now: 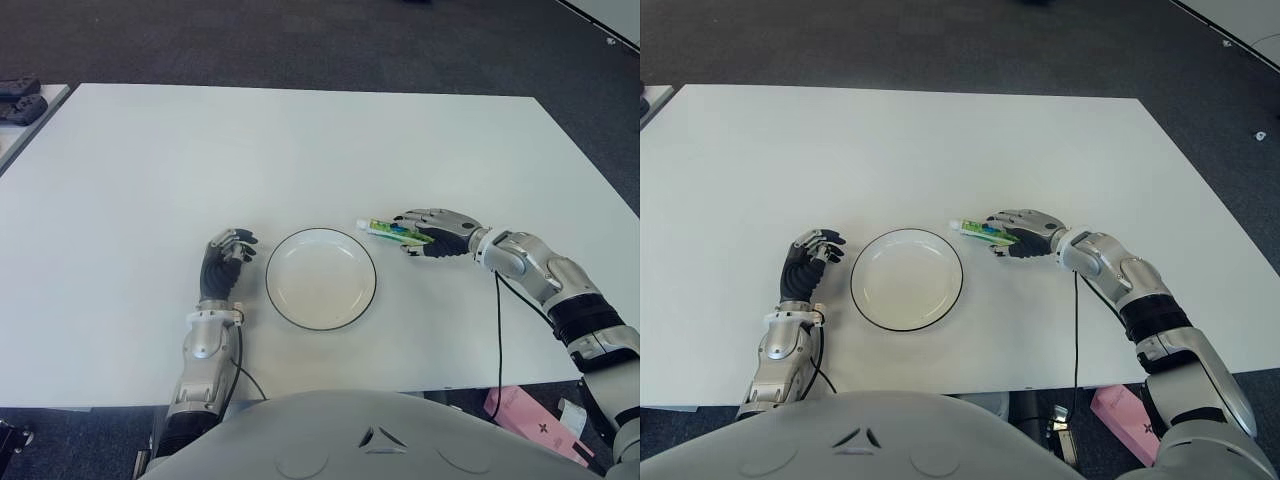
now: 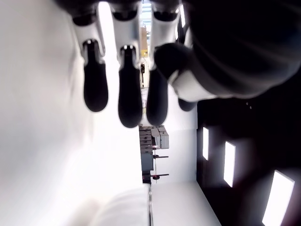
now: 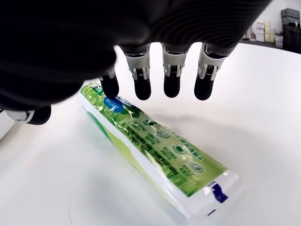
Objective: Put the toothpaste on the table into the plate.
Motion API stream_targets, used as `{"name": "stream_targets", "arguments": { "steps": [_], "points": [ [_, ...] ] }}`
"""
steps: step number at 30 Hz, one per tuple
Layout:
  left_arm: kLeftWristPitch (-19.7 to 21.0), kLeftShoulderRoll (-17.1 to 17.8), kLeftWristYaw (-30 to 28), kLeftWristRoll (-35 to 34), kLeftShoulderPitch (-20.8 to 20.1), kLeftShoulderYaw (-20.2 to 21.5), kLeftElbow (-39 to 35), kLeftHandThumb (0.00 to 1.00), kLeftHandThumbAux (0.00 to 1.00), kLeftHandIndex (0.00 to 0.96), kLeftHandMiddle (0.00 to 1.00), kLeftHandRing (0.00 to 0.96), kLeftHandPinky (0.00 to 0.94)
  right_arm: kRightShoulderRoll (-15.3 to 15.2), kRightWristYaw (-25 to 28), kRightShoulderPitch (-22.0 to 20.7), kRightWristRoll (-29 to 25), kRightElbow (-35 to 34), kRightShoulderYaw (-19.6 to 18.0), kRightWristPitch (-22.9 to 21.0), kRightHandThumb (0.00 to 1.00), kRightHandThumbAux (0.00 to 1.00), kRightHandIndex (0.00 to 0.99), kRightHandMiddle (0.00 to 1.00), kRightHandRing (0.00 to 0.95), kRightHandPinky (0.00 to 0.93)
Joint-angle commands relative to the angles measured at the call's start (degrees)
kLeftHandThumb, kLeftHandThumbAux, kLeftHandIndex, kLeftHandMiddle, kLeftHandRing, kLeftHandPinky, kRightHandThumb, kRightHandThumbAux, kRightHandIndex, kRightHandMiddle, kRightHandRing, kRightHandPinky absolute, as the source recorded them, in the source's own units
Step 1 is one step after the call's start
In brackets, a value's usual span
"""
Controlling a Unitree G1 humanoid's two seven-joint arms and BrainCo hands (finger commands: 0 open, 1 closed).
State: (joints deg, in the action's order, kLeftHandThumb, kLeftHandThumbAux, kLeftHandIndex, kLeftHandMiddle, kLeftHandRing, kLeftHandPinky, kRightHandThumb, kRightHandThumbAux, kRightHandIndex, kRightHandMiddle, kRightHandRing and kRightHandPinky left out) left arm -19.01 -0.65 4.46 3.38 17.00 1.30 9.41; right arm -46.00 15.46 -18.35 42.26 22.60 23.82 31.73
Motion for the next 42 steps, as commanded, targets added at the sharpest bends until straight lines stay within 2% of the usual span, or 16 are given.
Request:
{"name": "stream_targets", "arguments": {
  "steps": [1,6,14,20,31,37,42],
  "points": [
    [1.68,-0.19,0.21,-0.04,1.3,0.11,1.34,0.835,0.678,0.419,0.476,0.549,0.531,-0.29,1.17,2.91,1.28,-2.79,0.18,-2.12,0.543,0.101,0.0,0.0,0.0,0.0],
    [1.76,-0.25,0.17,-0.2,1.42,0.18,1.3,0.834,0.679,0.414,0.479,0.55,0.531,0.42,-0.04,4.68,2.66,-4.3,0.25,-4.65,0.537,0.103,0.0,0.0,0.0,0.0],
    [1.34,-0.16,-0.04,-0.39,1.66,0.26,1.33,0.835,0.678,0.417,0.478,0.551,0.533,3.73,-4.06,7.09,6.53,-4.9,1.14,-12.26,0.533,0.122,0.0,0.0,0.0,0.0],
    [1.27,-0.06,0.0,-0.39,1.77,0.39,1.44,0.835,0.679,0.411,0.481,0.551,0.532,6.9,-6.98,6.12,7.8,-1.59,1.81,-16.16,0.548,0.125,0.0,0.0,0.0,0.0],
    [0.63,0.31,0.1,-0.15,1.81,0.7,1.87,0.833,0.681,0.402,0.487,0.555,0.532,12.29,-14.1,3.04,5.13,6.29,-0.13,-20.28,0.595,0.149,0.0,0.0,0.0,0.0],
    [0.37,0.29,-0.16,-0.55,1.76,0.79,2.04,0.833,0.681,0.4,0.489,0.553,0.531,14.61,-16.73,2.19,4.8,8.19,-0.45,-22.52,0.623,0.18,0.0,0.0,0.0,0.0],
    [0.34,0.35,-0.21,-0.6,1.75,0.8,2.11,0.833,0.681,0.403,0.487,0.551,0.529,16.75,-18.66,2.03,4.06,8.94,-0.9,-24.65,0.606,0.187,0.0,0.0,0.0,0.0]
  ]
}}
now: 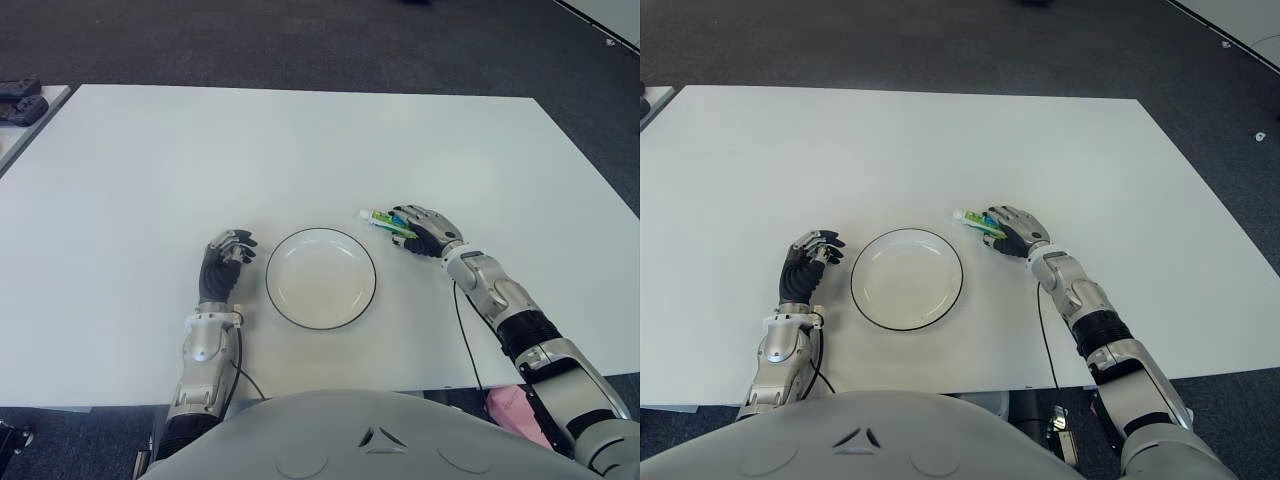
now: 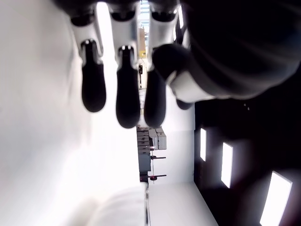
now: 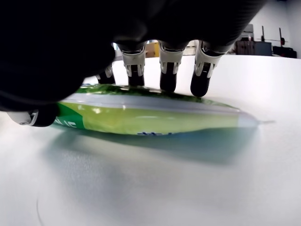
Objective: Put the toothpaste on the table into the plate.
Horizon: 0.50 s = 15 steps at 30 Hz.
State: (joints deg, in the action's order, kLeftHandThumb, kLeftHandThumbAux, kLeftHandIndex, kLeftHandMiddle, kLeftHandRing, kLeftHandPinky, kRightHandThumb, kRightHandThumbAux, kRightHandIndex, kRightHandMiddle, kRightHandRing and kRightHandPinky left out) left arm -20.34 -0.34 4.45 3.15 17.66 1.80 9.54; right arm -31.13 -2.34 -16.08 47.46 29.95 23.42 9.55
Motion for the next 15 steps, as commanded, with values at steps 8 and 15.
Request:
{"name": "stream_targets", "arguments": {
  "steps": [8,15],
  "points": [
    [1.62,-0.05,0.09,-0.14,1.29,0.3,1.79,0.833,0.681,0.399,0.489,0.55,0.526,5.44,-4.27,-2.48,-2.23,7.82,-0.41,-4.7,0.589,0.186,0.0,0.0,0.0,0.0],
    [1.42,-0.2,0.44,0.04,1.56,0.36,1.49,0.834,0.68,0.405,0.485,0.545,0.528,7.21,-6.29,-3.87,-2.54,12.0,0.37,-5.67,0.586,0.189,0.0,0.0,0.0,0.0]
  ]
}}
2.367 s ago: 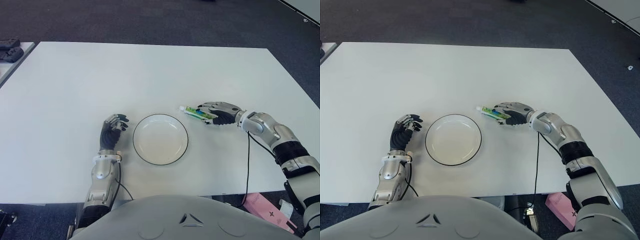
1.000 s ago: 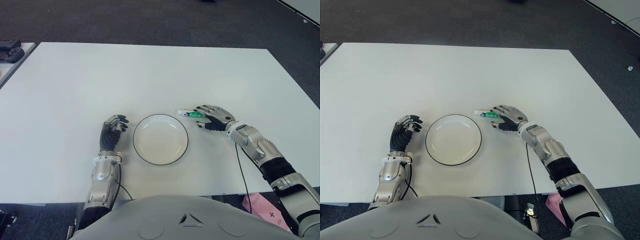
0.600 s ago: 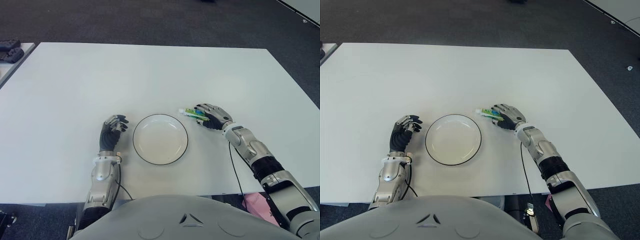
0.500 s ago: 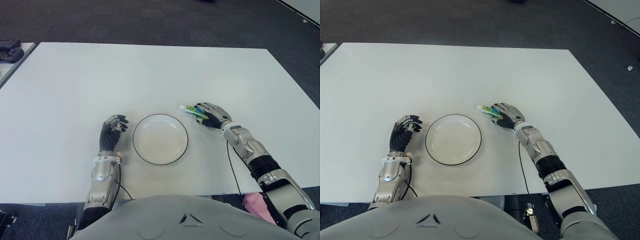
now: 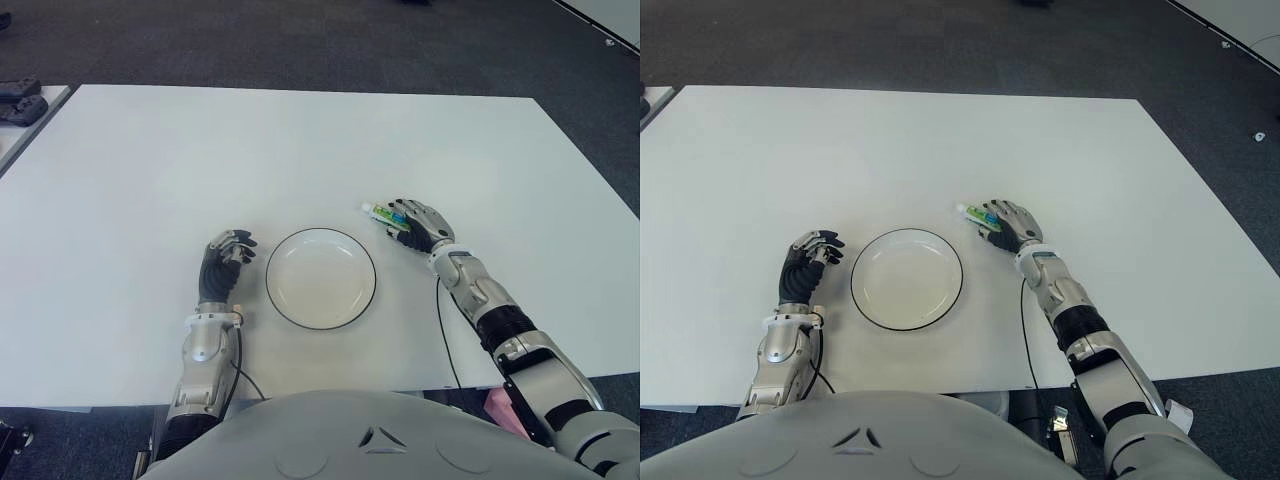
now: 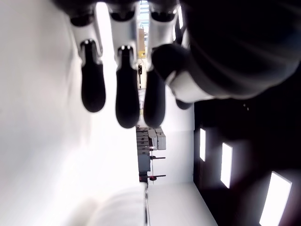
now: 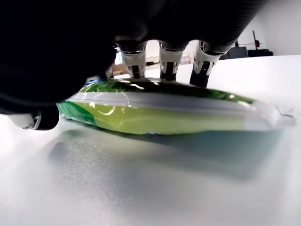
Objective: Put the toothpaste on the table into the plate.
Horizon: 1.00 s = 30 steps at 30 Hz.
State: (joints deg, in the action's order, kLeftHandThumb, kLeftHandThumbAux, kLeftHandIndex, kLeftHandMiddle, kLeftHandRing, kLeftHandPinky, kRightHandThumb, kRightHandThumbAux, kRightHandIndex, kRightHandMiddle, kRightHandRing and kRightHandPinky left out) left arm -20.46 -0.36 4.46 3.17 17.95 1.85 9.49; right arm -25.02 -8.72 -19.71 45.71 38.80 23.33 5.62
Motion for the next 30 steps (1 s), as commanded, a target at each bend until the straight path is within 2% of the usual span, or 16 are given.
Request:
{"name": "stream_targets", "arguments": {
  "steps": [1,10,20,30],
  "points": [
    [1.53,-0.22,0.5,0.06,1.29,0.32,1.52,0.834,0.68,0.405,0.485,0.545,0.528,1.36,-0.13,-0.24,-0.77,3.47,0.64,-1.93,0.586,0.189,0.0,0.0,0.0,0.0],
    [1.9,-0.33,0.77,0.28,1.68,0.39,0.93,0.834,0.681,0.396,0.492,0.551,0.528,2.76,-1.18,0.5,-0.6,4.98,2.02,-2.74,0.579,0.197,0.0,0.0,0.0,0.0],
    [2.11,-0.37,0.79,0.25,1.74,0.48,0.7,0.833,0.682,0.394,0.494,0.55,0.527,4.43,-2.24,2.06,0.85,9.85,6.44,-1.91,0.578,0.221,0.0,0.0,0.0,0.0],
    [1.79,-0.36,0.51,-0.15,1.56,0.85,1.01,0.833,0.682,0.393,0.493,0.55,0.526,3.71,1.73,2.05,1.11,11.28,9.94,-1.59,0.573,0.237,0.0,0.0,0.0,0.0]
  ]
}}
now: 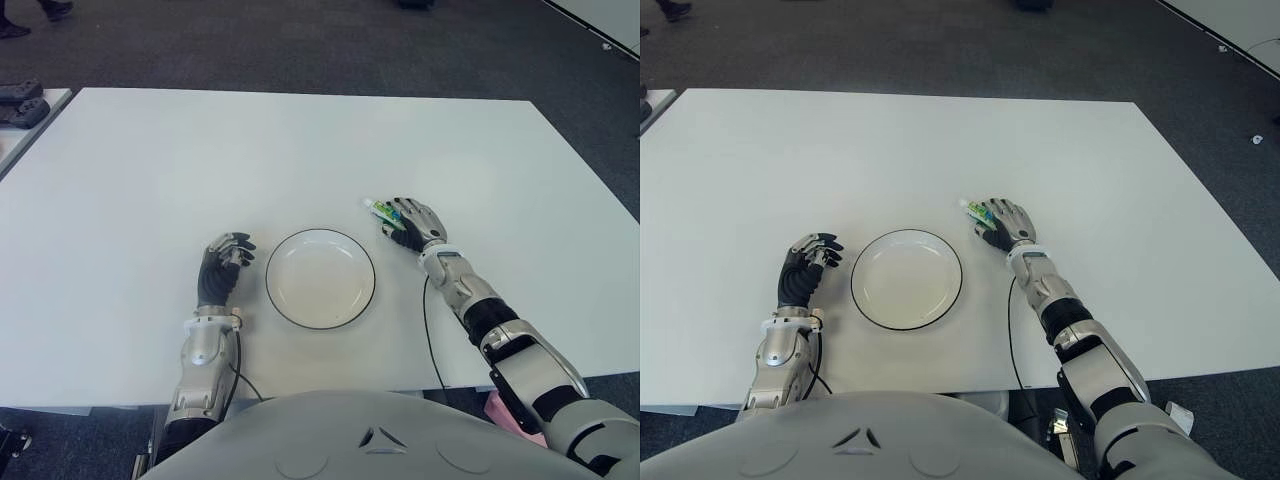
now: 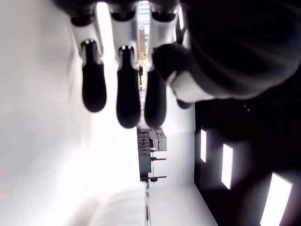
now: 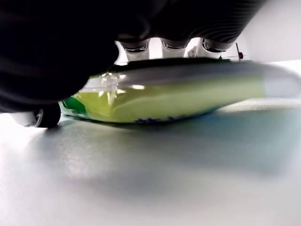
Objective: Put the toothpaste on the table into the plate.
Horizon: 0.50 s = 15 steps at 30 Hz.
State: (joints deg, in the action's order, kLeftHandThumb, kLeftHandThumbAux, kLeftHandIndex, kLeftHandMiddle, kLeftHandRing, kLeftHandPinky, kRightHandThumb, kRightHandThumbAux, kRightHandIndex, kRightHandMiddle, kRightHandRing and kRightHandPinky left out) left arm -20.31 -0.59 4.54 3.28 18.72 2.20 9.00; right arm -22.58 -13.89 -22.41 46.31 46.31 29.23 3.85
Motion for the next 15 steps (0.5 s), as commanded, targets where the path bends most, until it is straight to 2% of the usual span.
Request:
{"name": "stream_targets", "arguments": {
  "steps": [1,14,15],
  "points": [
    [1.69,-0.07,0.37,-0.28,0.79,0.52,1.47,0.833,0.682,0.393,0.493,0.549,0.526,1.18,7.42,4.8,0.31,3.66,4.15,0.23,0.571,0.237,0.0,0.0,0.0,0.0],
    [1.35,0.06,0.29,-0.23,0.73,0.78,1.44,0.834,0.68,0.404,0.483,0.544,0.527,0.59,11.09,5.08,-1.48,2.7,4.77,-1.02,0.566,0.268,0.0,0.0,0.0,0.001],
    [1.3,0.02,0.43,-0.11,0.71,0.81,1.48,0.834,0.68,0.406,0.483,0.544,0.528,0.59,11.05,5.12,-1.68,2.69,4.61,-1.05,0.57,0.28,0.0,0.0,0.0,0.057]
  ]
}}
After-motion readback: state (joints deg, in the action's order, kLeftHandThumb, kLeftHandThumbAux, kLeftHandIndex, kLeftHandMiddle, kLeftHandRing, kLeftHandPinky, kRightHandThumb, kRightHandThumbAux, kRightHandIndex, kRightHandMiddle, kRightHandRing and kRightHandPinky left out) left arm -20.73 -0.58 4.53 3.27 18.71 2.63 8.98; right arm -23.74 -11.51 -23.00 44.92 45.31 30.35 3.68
